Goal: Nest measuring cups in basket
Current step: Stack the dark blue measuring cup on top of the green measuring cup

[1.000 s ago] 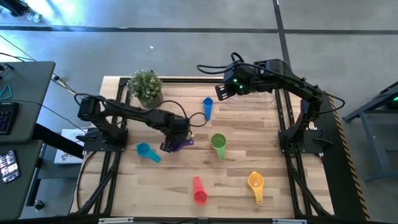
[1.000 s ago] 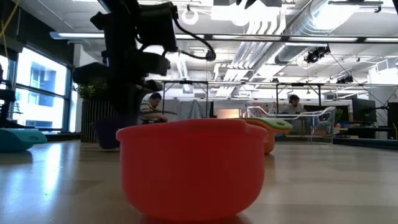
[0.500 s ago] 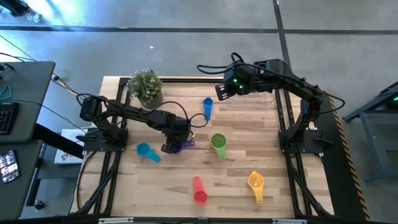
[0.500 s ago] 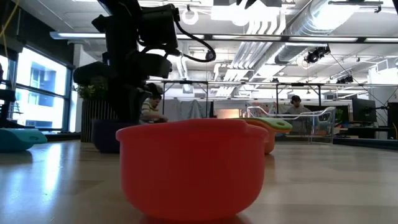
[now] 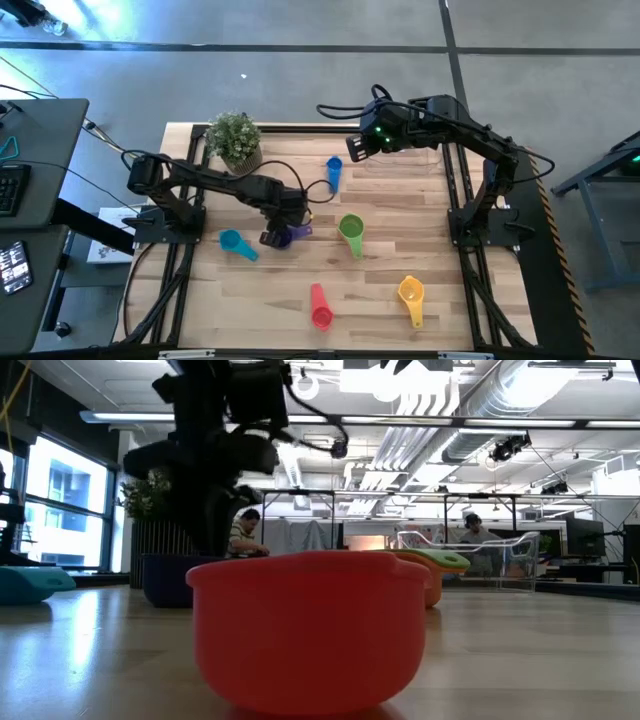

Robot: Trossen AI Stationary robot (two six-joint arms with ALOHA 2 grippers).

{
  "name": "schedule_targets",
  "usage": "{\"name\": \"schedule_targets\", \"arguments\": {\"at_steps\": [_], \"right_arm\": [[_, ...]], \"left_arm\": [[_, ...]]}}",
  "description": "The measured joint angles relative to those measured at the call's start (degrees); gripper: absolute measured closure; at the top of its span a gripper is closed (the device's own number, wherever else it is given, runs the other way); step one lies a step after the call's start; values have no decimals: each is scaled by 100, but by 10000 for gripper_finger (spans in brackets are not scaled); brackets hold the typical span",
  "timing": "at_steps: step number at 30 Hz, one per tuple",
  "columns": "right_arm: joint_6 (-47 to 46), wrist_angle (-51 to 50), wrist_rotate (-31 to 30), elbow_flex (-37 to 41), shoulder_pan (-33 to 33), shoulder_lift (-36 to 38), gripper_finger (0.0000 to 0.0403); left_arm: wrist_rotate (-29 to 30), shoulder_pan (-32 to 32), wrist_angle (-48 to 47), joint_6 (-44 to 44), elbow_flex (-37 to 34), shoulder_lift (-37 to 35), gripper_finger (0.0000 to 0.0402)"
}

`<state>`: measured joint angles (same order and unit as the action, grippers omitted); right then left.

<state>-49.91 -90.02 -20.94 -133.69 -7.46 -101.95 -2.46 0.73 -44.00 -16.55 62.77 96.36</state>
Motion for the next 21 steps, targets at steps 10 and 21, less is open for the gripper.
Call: {"name": "schedule_targets", "arguments": {"at_steps": [10,21], "right_arm": [[393,2,309,0,2,0,295],[1267,180,338,0,1,0,295]], "left_arm": [[2,44,-1122,223,1069,-8,291],[6,114,-1780,1500,1290,-1197,291]]}}
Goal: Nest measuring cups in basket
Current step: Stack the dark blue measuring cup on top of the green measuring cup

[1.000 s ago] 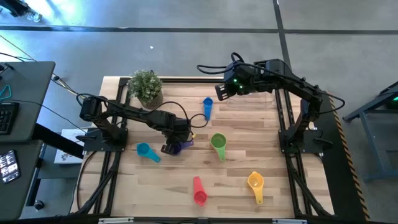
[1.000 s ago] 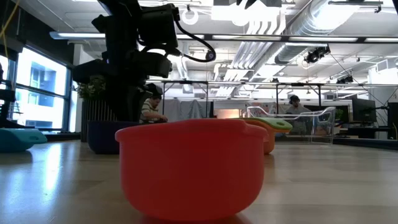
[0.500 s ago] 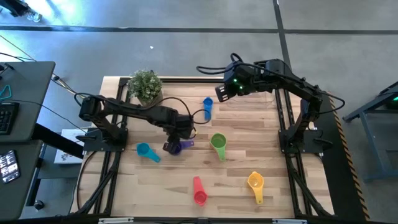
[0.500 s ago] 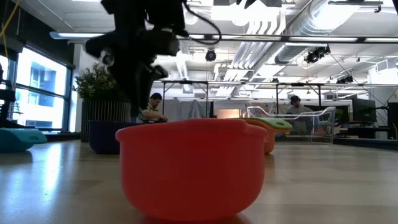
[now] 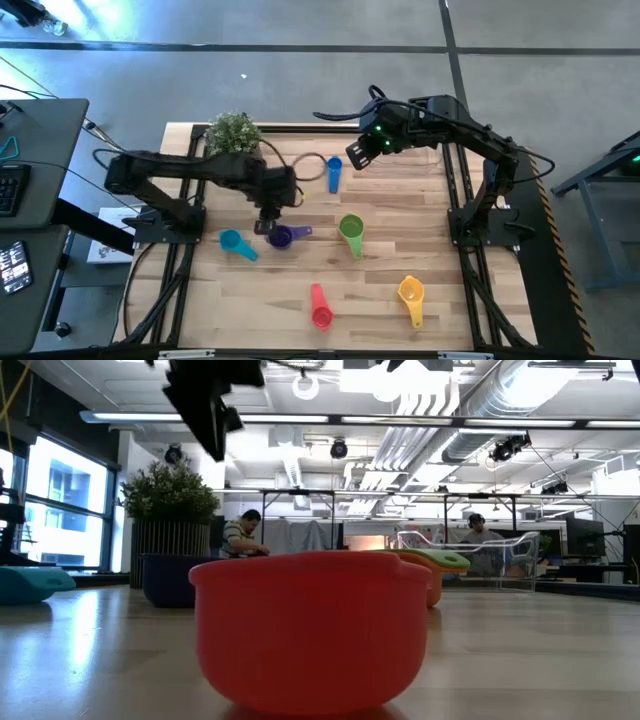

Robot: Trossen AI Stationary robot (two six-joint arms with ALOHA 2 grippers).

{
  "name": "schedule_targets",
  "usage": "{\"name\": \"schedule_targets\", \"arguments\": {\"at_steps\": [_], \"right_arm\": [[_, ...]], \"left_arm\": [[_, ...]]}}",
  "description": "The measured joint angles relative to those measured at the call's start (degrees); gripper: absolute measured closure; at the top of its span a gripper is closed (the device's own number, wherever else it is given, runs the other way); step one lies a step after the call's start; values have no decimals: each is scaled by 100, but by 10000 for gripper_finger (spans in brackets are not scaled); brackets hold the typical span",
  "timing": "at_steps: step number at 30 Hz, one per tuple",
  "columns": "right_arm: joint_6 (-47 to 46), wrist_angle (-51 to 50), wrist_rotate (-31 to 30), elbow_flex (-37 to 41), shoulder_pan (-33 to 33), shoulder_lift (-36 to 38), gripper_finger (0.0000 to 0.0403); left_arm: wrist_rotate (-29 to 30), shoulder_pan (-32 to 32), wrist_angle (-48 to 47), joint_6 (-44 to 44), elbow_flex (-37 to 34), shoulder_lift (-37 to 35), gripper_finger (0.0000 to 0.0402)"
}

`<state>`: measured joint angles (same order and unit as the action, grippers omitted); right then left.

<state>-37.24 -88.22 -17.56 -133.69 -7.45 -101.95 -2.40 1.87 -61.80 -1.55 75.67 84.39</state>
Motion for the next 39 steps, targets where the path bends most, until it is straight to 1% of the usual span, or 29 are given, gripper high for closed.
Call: {"name": "schedule_targets", "arguments": {"at_steps": [5,9,15,19,22,25,31,35,39], "right_arm": [[547,256,12,0,-1,0,295],[1081,704,272,0,-1,-39,289],[1687,1419,599,4,-13,-164,249],[2392,1846,955,4,-21,-253,219],[2848,2374,1294,4,-33,-364,210],[3117,2947,1606,4,-41,-493,209],[3390,3722,1784,4,-43,-847,208],[3473,3870,1909,4,-39,-1129,208],[3461,3835,2136,4,-10,-1510,208]], "left_arm": [[5,-10,-79,931,-1,-787,291],[5,-32,-132,1894,-1,-1372,291],[43,-207,-130,2840,1,-2184,291],[176,-350,-137,3390,1,-2643,291],[295,-470,-135,3678,-1,-2936,291],[521,-597,-133,3884,-1,-3174,291],[900,-797,-132,3994,-1,-3479,291],[986,-889,-137,3982,-3,-3551,291],[1097,-955,-138,3771,-35,-3555,291]]}}
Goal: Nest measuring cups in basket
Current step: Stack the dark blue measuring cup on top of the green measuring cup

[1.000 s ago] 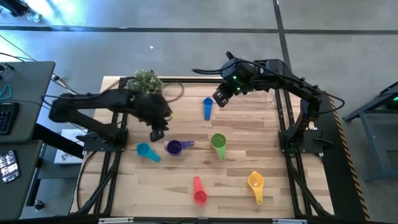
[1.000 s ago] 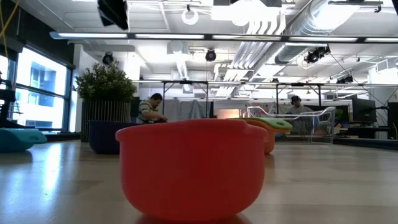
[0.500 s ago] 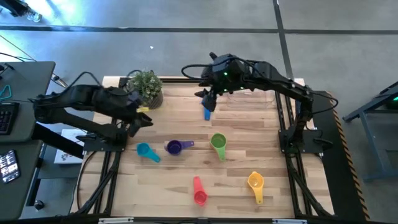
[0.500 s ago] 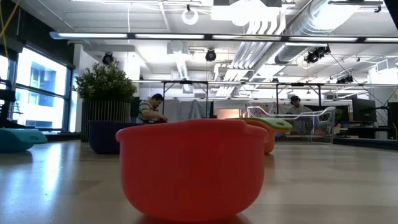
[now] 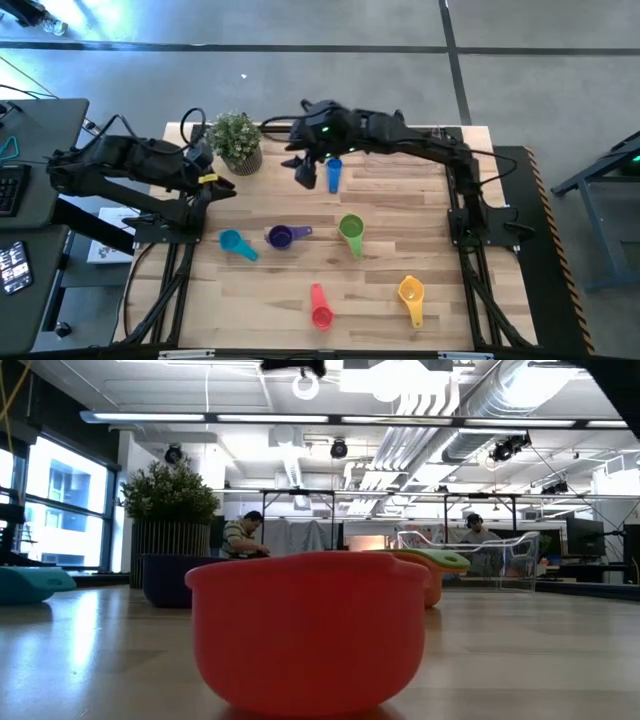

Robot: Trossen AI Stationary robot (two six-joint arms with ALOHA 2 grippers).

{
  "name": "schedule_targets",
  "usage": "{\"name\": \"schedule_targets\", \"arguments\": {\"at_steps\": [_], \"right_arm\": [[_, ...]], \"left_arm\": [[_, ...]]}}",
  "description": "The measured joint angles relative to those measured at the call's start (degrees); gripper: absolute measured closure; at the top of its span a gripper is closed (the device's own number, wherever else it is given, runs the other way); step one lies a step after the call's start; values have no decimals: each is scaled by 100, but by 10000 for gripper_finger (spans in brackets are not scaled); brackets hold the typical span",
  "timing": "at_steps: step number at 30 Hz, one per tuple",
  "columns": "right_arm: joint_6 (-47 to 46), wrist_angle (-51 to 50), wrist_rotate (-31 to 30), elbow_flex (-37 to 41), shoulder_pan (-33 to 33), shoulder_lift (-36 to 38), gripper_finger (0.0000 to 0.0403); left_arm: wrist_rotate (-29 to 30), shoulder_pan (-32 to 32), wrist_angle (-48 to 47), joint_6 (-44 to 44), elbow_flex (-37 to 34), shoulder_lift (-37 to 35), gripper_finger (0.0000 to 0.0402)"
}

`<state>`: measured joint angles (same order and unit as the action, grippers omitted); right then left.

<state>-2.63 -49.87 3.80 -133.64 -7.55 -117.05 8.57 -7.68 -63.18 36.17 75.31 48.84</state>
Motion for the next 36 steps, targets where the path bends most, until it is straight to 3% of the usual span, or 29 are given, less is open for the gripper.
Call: {"name": "schedule_targets", "arguments": {"at_steps": [11,23,36], "right_arm": [[-7,-97,391,0,302,-991,208],[-9,-88,583,0,523,-1770,208],[-1,-22,332,44,573,-2304,208]], "left_arm": [[148,9,-13,-384,-53,-104,291],[482,11,-13,-601,-53,-691,291],[774,11,-13,-706,-49,-940,291]]}}
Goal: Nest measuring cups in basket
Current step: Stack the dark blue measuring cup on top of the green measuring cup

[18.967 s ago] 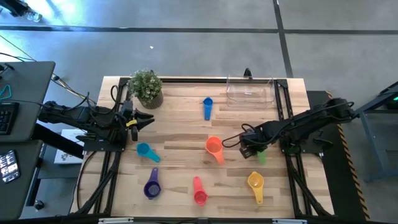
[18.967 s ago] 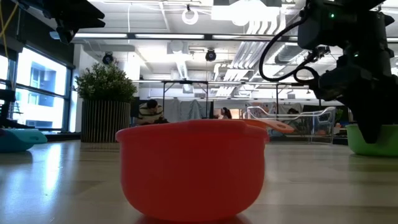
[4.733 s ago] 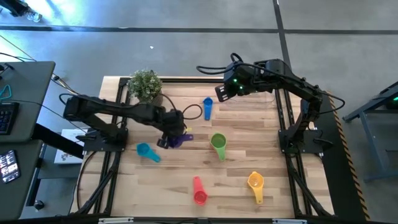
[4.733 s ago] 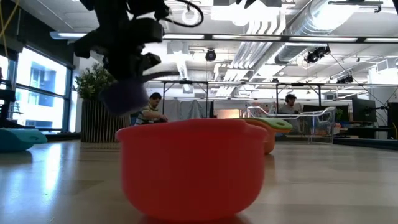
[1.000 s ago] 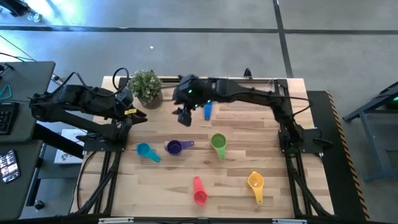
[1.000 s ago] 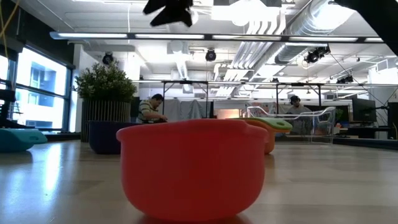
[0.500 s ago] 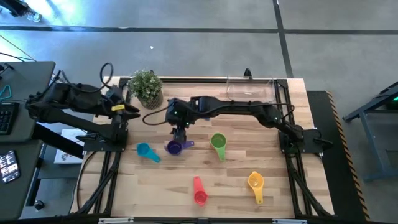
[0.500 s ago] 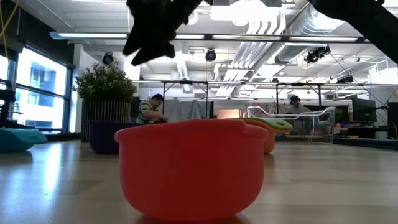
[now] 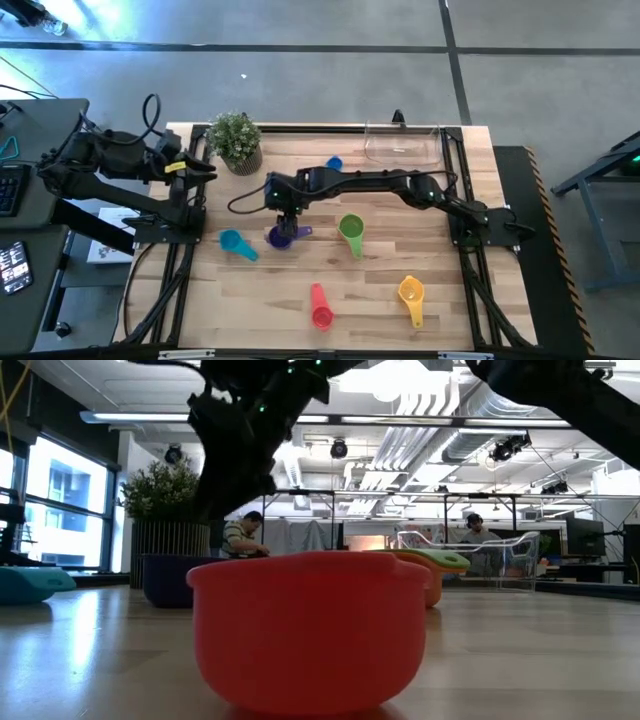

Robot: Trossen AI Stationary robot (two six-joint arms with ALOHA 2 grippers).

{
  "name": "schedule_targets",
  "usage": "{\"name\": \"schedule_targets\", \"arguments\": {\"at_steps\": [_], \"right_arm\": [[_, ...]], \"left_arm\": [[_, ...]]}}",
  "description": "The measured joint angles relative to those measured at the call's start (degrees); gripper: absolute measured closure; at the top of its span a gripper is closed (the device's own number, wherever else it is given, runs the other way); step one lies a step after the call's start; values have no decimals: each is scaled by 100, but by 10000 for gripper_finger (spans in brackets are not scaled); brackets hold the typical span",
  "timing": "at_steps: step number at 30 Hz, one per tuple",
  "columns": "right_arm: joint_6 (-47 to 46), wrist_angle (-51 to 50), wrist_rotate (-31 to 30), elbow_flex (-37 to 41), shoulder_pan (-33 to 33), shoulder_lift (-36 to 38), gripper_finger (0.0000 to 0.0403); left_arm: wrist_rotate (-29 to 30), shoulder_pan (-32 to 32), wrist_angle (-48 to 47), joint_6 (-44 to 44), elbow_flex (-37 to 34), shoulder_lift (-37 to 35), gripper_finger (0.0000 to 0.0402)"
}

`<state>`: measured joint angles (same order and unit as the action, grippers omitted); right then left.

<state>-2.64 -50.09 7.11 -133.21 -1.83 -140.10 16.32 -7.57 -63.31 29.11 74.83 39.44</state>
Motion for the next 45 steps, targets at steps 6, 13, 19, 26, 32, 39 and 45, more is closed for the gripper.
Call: {"name": "schedule_targets", "arguments": {"at_steps": [6,13,19,26,32,39,45], "right_arm": [[-11,9,31,0,4,-260,208],[-29,-2,95,0,97,-451,208],[-35,22,9,2,119,-544,208],[-217,-84,-256,2,116,-554,251],[-318,-258,-249,2,118,-610,312],[-664,-351,-215,-2,118,-601,394],[-1291,-722,-192,-33,118,-567,398]], "left_arm": [[31,0,-4,-47,0,2,291],[76,0,-9,-81,0,2,291],[81,0,-11,-86,0,2,291],[85,0,-11,-86,0,2,291],[85,0,-11,-86,0,2,291],[85,0,-14,-86,0,2,291],[85,0,-83,-86,0,2,291]]}}
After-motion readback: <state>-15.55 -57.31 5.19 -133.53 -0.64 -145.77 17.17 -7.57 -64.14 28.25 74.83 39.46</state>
